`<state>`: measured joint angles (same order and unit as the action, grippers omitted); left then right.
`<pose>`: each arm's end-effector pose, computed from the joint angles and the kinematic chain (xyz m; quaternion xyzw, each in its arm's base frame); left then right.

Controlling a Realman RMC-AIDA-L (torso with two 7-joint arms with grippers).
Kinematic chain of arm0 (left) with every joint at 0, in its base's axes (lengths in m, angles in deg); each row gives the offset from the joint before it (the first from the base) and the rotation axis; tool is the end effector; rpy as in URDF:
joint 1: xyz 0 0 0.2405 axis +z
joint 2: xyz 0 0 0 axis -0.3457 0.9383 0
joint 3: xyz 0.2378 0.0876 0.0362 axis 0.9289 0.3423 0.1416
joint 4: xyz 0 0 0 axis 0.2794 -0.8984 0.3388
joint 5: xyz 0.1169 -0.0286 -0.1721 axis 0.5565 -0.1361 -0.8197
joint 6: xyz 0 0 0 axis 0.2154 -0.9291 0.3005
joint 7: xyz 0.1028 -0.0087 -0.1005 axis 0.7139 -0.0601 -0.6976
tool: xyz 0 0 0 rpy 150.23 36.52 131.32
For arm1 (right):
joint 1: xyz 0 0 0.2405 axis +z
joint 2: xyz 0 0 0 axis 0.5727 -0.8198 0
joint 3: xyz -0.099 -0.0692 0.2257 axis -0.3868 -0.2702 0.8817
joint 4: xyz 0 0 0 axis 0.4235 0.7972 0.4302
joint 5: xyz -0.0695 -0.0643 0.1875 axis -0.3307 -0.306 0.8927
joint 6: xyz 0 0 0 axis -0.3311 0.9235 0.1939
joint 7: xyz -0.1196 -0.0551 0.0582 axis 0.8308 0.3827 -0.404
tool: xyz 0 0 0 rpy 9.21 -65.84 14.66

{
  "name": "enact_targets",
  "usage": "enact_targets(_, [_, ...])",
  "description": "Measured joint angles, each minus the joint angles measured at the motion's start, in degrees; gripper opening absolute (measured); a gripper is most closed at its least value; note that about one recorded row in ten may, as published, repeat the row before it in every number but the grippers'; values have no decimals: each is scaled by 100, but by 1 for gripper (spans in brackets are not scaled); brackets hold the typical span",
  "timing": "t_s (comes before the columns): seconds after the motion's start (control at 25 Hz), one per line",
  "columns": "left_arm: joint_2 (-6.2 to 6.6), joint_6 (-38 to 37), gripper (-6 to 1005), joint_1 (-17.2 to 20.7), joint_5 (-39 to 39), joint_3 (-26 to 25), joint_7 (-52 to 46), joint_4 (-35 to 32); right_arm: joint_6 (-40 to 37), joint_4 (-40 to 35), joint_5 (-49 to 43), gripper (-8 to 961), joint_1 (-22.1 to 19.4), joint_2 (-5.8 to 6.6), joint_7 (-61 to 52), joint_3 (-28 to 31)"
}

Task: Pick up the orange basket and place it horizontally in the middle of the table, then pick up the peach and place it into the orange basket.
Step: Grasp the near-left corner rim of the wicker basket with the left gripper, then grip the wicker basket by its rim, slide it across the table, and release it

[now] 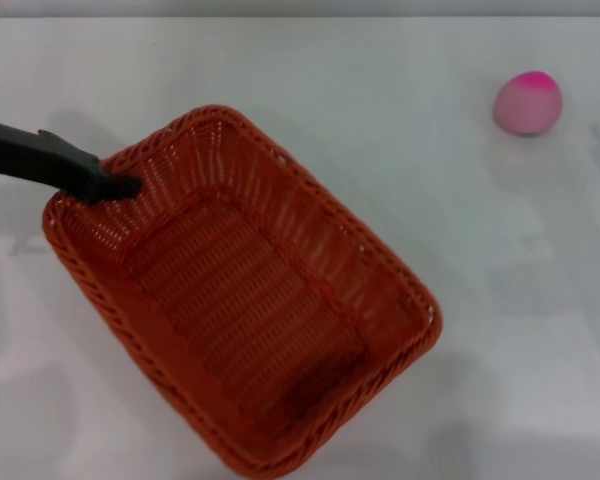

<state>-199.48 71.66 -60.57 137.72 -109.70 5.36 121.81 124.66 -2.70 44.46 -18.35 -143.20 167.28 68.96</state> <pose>-0.2362 0.3851 0.0192 -0.9365 -0.3184 0.0352 0.1424 0.3812 0.2624 0.0432 -0.6581 0.2319 0.3367 0.6323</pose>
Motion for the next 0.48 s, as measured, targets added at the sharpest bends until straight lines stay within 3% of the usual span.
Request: enact_targets(0.48, [52, 30, 154, -206, -568, 4, -1277, 17, -106, -35, 50, 823, 77, 0, -21, 38])
